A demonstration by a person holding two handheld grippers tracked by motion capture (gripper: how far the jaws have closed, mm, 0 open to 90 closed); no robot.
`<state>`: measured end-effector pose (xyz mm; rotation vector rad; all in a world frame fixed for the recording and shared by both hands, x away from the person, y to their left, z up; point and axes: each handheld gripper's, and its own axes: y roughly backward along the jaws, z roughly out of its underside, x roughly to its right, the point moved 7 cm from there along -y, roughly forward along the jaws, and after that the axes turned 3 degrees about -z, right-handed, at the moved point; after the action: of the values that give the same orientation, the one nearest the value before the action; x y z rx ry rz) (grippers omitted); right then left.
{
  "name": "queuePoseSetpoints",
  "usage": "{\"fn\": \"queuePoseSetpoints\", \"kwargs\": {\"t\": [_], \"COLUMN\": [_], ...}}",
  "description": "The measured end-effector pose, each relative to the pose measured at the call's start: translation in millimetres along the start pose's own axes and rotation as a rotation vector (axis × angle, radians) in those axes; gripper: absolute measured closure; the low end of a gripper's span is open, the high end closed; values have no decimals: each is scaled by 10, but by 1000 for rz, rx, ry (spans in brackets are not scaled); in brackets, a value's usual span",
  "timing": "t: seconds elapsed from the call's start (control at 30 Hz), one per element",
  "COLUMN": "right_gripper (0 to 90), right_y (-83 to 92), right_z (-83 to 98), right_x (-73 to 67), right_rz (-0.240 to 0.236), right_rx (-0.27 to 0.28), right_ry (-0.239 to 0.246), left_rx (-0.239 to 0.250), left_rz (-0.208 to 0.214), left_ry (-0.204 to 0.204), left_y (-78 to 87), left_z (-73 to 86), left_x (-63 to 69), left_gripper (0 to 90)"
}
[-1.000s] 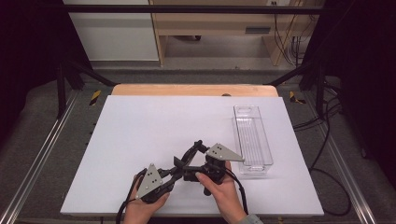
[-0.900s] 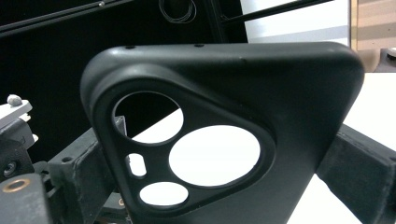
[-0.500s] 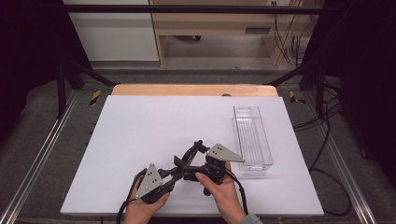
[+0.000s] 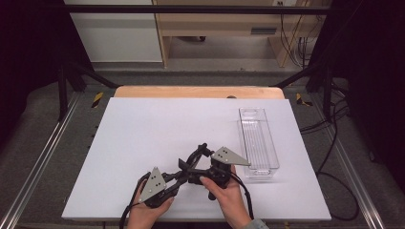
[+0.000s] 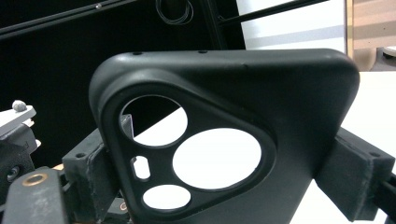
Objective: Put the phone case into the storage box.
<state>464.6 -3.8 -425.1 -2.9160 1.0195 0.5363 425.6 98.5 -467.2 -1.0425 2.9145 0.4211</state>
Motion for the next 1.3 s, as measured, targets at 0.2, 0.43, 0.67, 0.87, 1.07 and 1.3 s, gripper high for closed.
{"fn": "queuePoseSetpoints", "kwargs": {"t": [0.2,0.43,0.67,0.87,1.07,1.3], "right_gripper": [133,137,138,138,138,139], "right_y": [-10,7,69,141,152,139], "right_z": [15,50,-7,-97,-255,-466], "right_x": [14,70,217,346,459,555], "right_rz": [8,29,122,194,229,255], "right_rx": [-21,-47,-57,-57,-68,-101], "right_ry": [-9,-28,-14,-2,-10,12], "left_rx": [-9,-23,-38,-6,8,17], "left_rz": [3,-6,-31,-84,-166,-222], "left_ry": [6,-5,36,72,73,155], "left_y": [-11,-42,-5,101,204,323], "left_z": [24,57,100,68,84,150], "left_x": [-5,1,-138,-331,-589,-873], "left_gripper": [807,766,458,302,143,103]}}
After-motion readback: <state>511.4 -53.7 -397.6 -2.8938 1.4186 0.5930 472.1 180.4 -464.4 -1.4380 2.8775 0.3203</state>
